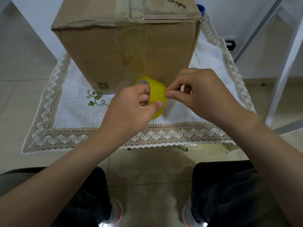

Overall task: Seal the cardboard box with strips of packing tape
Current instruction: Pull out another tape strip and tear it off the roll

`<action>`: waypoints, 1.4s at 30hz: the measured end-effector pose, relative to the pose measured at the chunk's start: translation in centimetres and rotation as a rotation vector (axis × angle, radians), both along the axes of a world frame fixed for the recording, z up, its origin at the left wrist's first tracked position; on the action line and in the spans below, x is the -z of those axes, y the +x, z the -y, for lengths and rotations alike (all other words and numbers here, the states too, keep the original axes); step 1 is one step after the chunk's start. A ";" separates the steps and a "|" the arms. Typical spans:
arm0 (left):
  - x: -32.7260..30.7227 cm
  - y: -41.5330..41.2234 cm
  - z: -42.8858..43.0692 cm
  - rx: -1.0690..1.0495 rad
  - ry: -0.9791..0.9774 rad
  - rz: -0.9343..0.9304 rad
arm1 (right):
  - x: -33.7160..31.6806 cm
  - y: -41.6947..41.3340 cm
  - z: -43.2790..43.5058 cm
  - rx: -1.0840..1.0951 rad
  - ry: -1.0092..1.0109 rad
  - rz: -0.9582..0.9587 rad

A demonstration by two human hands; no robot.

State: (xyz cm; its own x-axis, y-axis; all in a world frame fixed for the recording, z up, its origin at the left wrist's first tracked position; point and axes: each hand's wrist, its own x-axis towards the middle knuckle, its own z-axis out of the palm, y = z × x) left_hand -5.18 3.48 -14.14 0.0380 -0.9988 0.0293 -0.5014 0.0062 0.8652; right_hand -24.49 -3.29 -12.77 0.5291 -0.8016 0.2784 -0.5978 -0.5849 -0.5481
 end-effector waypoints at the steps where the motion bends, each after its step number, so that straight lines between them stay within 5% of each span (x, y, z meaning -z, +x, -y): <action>1: 0.0 0.0 0.0 0.007 -0.003 0.012 | -0.1 -0.1 0.0 -0.006 -0.009 -0.017; 18: -0.8 -0.2 -0.2 0.046 -0.004 0.151 | -0.4 0.6 -0.8 -0.015 -0.115 -0.162; 23: -0.8 0.3 0.3 0.012 0.004 0.148 | -0.9 0.0 -0.4 0.071 0.019 0.141; 32: -0.3 -0.2 0.0 0.015 0.030 0.053 | 0.5 0.8 -0.3 0.087 0.255 0.182; 42: 0.2 -0.8 -0.1 0.014 -0.096 0.263 | 0.7 1.9 -1.5 0.145 0.002 -0.155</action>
